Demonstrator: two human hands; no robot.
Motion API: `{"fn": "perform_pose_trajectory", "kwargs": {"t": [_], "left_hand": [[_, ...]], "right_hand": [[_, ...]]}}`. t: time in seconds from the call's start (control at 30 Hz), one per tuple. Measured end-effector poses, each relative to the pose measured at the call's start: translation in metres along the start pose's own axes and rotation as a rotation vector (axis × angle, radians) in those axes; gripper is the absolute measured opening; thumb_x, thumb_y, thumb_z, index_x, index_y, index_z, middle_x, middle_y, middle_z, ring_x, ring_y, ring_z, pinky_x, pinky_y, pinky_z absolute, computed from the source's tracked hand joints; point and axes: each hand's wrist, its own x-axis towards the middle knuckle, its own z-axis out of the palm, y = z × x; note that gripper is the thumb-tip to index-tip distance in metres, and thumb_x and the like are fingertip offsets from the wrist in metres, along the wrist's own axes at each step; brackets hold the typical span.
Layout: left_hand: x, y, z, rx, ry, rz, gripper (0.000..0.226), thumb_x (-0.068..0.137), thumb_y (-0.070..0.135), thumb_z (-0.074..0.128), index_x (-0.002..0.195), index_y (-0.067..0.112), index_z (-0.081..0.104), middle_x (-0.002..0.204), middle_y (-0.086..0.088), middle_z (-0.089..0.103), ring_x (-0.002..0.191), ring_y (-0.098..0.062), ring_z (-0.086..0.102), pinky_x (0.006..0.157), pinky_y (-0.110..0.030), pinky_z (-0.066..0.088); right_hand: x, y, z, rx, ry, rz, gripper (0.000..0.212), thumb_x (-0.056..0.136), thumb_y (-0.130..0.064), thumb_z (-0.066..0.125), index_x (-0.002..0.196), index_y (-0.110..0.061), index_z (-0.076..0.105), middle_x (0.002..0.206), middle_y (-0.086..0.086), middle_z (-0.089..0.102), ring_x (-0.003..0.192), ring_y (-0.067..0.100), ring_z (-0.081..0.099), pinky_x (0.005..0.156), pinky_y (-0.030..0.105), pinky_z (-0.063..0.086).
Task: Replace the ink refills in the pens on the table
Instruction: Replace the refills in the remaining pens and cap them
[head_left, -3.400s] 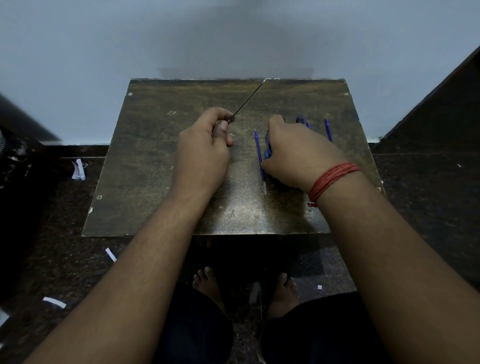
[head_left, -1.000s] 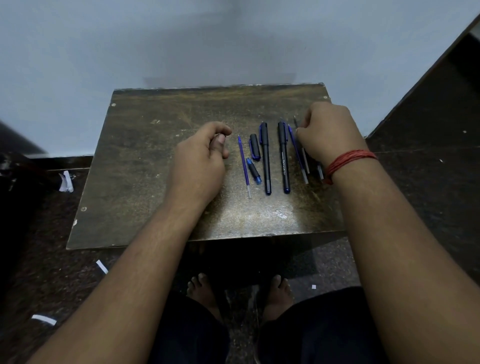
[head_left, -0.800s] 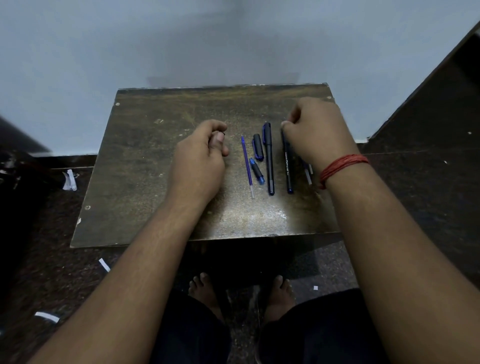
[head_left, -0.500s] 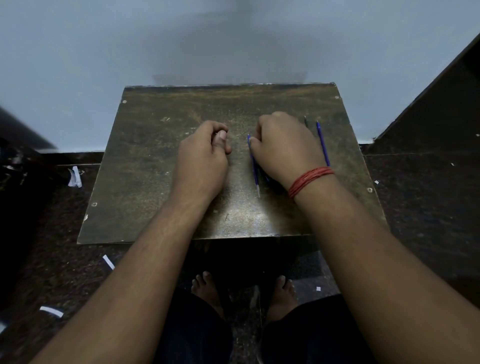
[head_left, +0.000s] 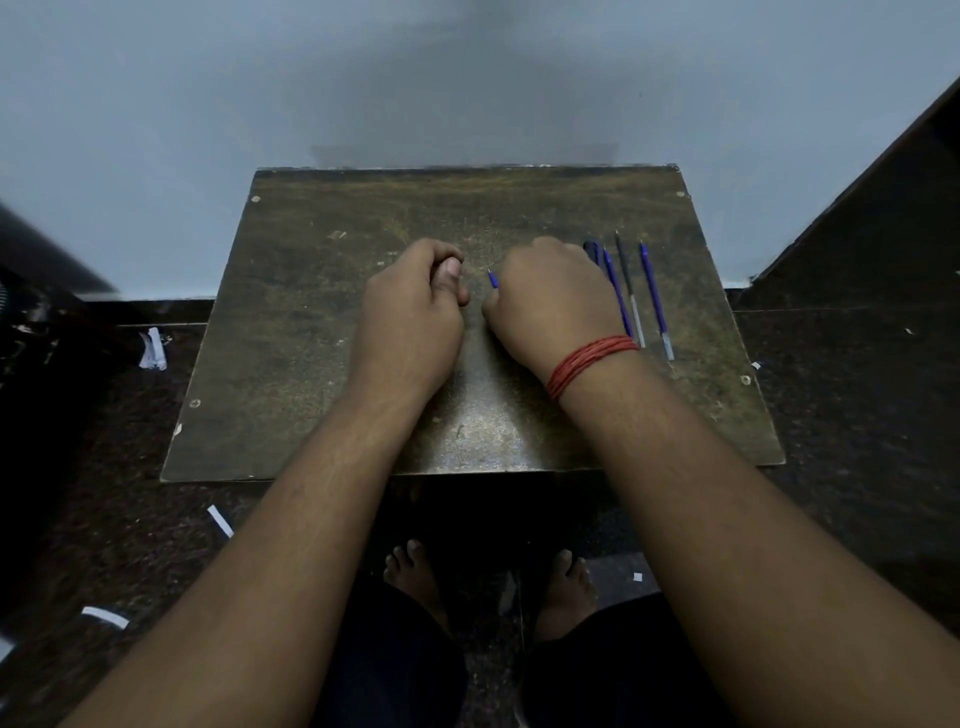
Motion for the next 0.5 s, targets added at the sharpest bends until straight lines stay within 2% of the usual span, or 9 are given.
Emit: {"fn": "perform_pose_trajectory", "kwargs": {"t": [0.13, 0.17, 0.23, 0.3, 0.4, 0.5], "left_hand": [[0.0, 0.001, 0.0, -0.001, 0.002, 0.004, 0.017, 0.101, 0.016, 0.049, 0.103, 0.022, 0.065, 0.079, 0.008, 0.068, 0.073, 0.003, 0.058, 0.066, -0.008, 0.04], [0.0, 0.001, 0.0, -0.003, 0.003, 0.002, 0.017, 0.101, 0.016, 0.049, 0.104, 0.022, 0.065, 0.078, 0.009, 0.067, 0.075, 0.002, 0.059, 0.066, -0.008, 0.04], [0.001, 0.0, 0.0, -0.004, 0.015, 0.005, 0.017, 0.1, 0.016, 0.05, 0.103, 0.023, 0.065, 0.077, 0.012, 0.065, 0.075, 0.004, 0.059, 0.066, -0.008, 0.04], [0.001, 0.0, 0.0, -0.007, 0.02, 0.013, 0.017, 0.1, 0.016, 0.05, 0.098, 0.026, 0.064, 0.074, 0.013, 0.064, 0.072, 0.007, 0.057, 0.065, -0.006, 0.038], [0.0, 0.001, 0.0, -0.024, -0.002, 0.025, 0.018, 0.101, 0.017, 0.049, 0.097, 0.026, 0.064, 0.076, 0.01, 0.065, 0.07, 0.005, 0.056, 0.063, -0.007, 0.039], [-0.002, 0.004, 0.001, -0.009, -0.042, 0.087, 0.019, 0.101, 0.016, 0.048, 0.103, 0.022, 0.066, 0.077, 0.009, 0.065, 0.07, 0.003, 0.056, 0.061, -0.008, 0.038]], "right_hand": [[-0.001, -0.002, -0.001, 0.014, -0.01, -0.03, 0.025, 0.093, -0.03, 0.054, 0.098, -0.008, 0.066, 0.108, 0.016, 0.063, 0.106, 0.035, 0.058, 0.081, 0.04, 0.048], [0.0, -0.003, -0.003, 0.043, -0.02, -0.025, 0.024, 0.093, -0.032, 0.054, 0.092, -0.01, 0.065, 0.106, 0.015, 0.063, 0.105, 0.035, 0.058, 0.078, 0.038, 0.046], [0.002, -0.003, -0.009, 0.132, -0.059, 0.016, 0.03, 0.09, -0.038, 0.057, 0.072, -0.014, 0.052, 0.092, 0.012, 0.06, 0.092, 0.031, 0.057, 0.07, 0.034, 0.04], [0.004, -0.002, -0.017, 0.26, -0.106, 0.084, 0.035, 0.085, -0.038, 0.062, 0.063, -0.015, 0.046, 0.075, 0.005, 0.056, 0.077, 0.026, 0.054, 0.062, 0.03, 0.037], [0.006, 0.001, -0.026, 0.464, -0.061, 0.157, 0.025, 0.08, -0.032, 0.064, 0.072, -0.009, 0.065, 0.071, 0.006, 0.067, 0.073, 0.025, 0.063, 0.059, 0.033, 0.048], [0.006, 0.004, -0.028, 0.609, -0.056, 0.186, 0.025, 0.079, -0.031, 0.067, 0.081, -0.006, 0.07, 0.075, 0.005, 0.072, 0.071, 0.019, 0.066, 0.059, 0.03, 0.049]]}}
